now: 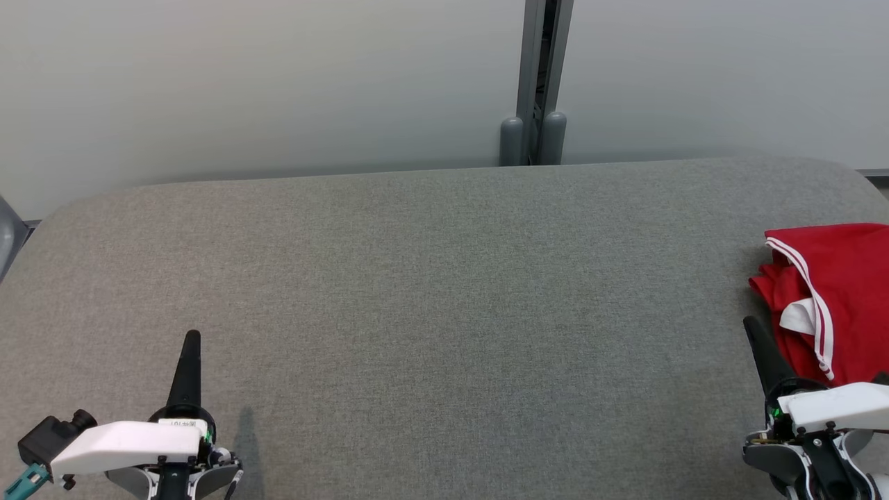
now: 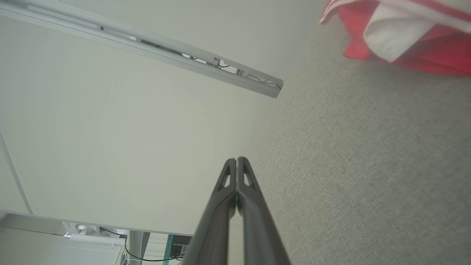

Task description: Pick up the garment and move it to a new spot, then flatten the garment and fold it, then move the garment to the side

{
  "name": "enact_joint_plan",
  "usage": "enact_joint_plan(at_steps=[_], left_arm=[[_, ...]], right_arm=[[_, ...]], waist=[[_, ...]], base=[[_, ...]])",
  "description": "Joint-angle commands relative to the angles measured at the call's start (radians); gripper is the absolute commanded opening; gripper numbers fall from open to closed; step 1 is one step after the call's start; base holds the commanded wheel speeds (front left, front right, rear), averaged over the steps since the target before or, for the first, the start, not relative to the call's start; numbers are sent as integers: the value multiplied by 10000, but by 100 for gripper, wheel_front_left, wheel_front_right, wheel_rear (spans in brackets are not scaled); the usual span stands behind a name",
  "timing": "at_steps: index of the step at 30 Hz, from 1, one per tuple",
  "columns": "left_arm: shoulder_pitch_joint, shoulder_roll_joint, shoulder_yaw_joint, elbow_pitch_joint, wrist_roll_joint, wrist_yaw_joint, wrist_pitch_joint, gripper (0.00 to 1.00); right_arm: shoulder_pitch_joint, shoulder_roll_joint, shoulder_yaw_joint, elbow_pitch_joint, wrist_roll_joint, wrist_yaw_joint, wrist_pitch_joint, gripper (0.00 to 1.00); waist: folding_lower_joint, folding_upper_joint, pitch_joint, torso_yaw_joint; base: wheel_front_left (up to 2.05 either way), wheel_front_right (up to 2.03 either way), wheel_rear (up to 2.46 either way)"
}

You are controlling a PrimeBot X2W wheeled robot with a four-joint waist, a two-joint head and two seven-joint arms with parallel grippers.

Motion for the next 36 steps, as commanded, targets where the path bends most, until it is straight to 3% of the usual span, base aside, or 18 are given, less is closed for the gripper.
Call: enact_joint_plan(at_steps=[1, 36], left_arm=[[-290, 8, 101, -8, -183, -93, 49, 0], [-697, -406, 656, 333, -2353, -569, 479, 0]], right_arm=[[-261, -103, -54, 33, 244, 6, 79, 0], [-967, -137, -254, 880, 2757, 7, 396, 0]], waist=[[0, 0, 5, -2], [0, 0, 158, -72]], base=[[0, 0, 0], [0, 0, 0]])
